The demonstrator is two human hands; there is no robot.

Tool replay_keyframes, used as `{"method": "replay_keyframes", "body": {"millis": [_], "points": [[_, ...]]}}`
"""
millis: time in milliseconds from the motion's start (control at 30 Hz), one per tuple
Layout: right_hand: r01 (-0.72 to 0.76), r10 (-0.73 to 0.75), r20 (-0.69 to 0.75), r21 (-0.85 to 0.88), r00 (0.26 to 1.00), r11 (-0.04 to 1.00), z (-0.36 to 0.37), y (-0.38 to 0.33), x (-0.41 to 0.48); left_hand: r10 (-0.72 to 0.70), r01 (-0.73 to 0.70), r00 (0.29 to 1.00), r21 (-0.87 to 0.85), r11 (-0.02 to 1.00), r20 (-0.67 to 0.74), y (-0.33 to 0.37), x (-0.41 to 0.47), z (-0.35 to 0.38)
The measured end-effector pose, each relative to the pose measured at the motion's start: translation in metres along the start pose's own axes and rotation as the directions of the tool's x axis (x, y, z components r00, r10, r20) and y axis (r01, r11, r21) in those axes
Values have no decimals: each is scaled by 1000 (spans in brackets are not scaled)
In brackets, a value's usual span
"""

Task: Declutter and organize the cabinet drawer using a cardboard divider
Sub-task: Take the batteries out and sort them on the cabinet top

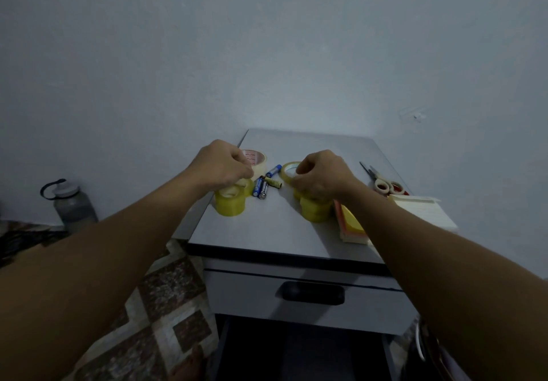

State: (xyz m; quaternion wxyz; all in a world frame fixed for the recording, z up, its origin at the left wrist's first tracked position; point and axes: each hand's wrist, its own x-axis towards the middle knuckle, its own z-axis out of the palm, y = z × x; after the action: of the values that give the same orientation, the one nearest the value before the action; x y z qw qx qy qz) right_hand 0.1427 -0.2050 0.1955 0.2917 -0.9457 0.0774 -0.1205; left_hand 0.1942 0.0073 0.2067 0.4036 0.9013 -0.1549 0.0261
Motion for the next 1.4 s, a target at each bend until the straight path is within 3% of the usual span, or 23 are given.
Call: {"method": "replay_keyframes", "body": {"millis": [200, 367, 533, 767, 967, 1167, 1300, 1400], "points": [[44, -32, -136, 88, 990, 995, -21, -8, -14, 75, -77, 994, -26, 997, -74, 11, -21, -13], [69, -1, -256, 256, 967, 964, -47, -16, -55, 112, -128, 989, -168, 977, -101, 16, -68, -25], [76, 52, -282, 425, 958, 902, -54, -8, -132, 72, -106, 991, -344, 933, -112, 7, -124, -28], [-70, 110, -38, 558, 993, 827, -15, 28, -228, 96, -5, 971, -386, 922, 217, -34, -191, 13], [-361, 255, 270, 497, 929, 789, 61, 80, -273, -52, 211, 881, -293, 933, 470, -74, -244, 92], [-596, 477, 378, 321, 793, 736, 154, 141, -315, -203, 315, 709, -45, 948, 675, -125, -271, 163], [-617, 514, 403, 180, 757, 766, 172, 152, -327, -299, 335, 688, 76, 939, 661, -151, -285, 193], [-525, 467, 366, 71, 805, 848, 181, 153, -322, -313, 262, 702, 177, 949, 639, -168, -292, 213]]}}
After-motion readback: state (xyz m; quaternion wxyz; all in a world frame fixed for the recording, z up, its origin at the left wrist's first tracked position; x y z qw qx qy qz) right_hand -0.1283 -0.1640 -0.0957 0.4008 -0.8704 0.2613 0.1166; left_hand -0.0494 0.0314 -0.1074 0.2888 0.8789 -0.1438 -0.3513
